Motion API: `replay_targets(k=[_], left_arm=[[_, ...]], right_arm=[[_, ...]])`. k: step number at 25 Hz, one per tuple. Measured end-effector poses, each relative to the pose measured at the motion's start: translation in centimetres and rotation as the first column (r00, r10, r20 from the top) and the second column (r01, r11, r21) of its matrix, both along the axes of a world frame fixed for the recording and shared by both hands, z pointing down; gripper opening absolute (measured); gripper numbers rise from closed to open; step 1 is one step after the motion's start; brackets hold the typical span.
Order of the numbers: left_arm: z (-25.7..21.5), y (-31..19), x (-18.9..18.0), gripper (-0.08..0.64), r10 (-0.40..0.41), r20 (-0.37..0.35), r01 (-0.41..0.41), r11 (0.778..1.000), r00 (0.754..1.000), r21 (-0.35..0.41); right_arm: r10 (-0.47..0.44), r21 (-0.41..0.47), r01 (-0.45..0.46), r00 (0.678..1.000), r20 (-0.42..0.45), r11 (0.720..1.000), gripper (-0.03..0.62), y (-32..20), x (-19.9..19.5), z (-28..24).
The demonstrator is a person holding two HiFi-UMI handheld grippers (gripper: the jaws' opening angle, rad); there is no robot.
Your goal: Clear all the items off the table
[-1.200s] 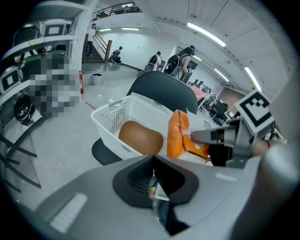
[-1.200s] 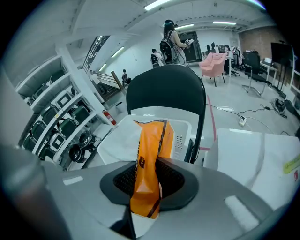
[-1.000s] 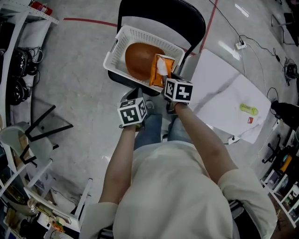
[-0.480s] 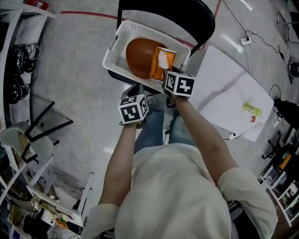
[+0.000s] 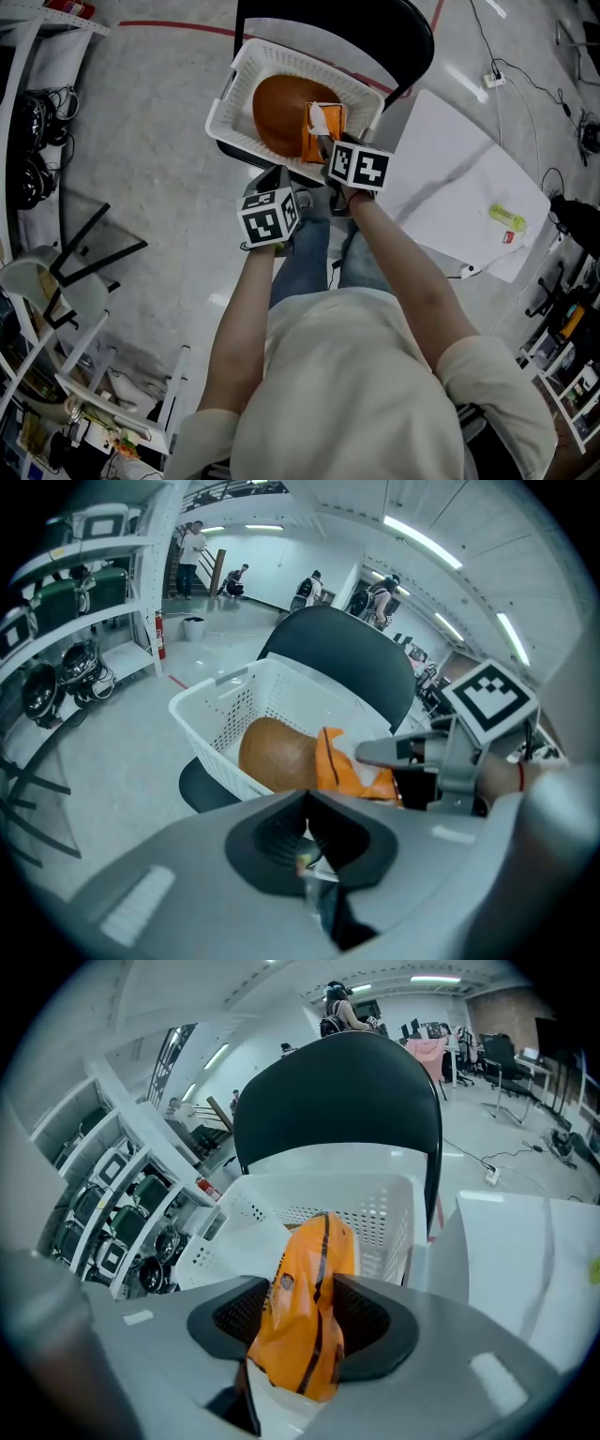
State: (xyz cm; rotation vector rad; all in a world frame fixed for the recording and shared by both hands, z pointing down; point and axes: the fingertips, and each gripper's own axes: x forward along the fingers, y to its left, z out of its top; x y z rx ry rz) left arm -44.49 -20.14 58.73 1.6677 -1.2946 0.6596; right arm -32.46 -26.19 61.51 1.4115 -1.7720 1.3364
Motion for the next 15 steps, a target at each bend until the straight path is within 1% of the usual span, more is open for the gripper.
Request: replay_targets(k=[5,9,15], left_arm=[[0.0,0.2,-0.1,0.008,-0.001,0.001,0.001,1.000,1.000,0.001],[-0.2,0.4,-0.2,0.008,0.001,0.001,-0.001,1.000,1.000,0.003],[-0.4,0.6,0.0,0.008,0.007,-0.002,-0.007,1.000,1.000,0.007]], right_arm=[[0.011,0.010,-0.011,1.000,0.004,1.000,0.212,0.5,0.3,0.0],[0.003,0.042,-0.003,1.000,-0.002,0.999,0.196,0.3,0.3,-0.8],[0.004,0.049,-0.004,1.000,-0.012,0.999,0.173,0.5,0.4,-1.4]])
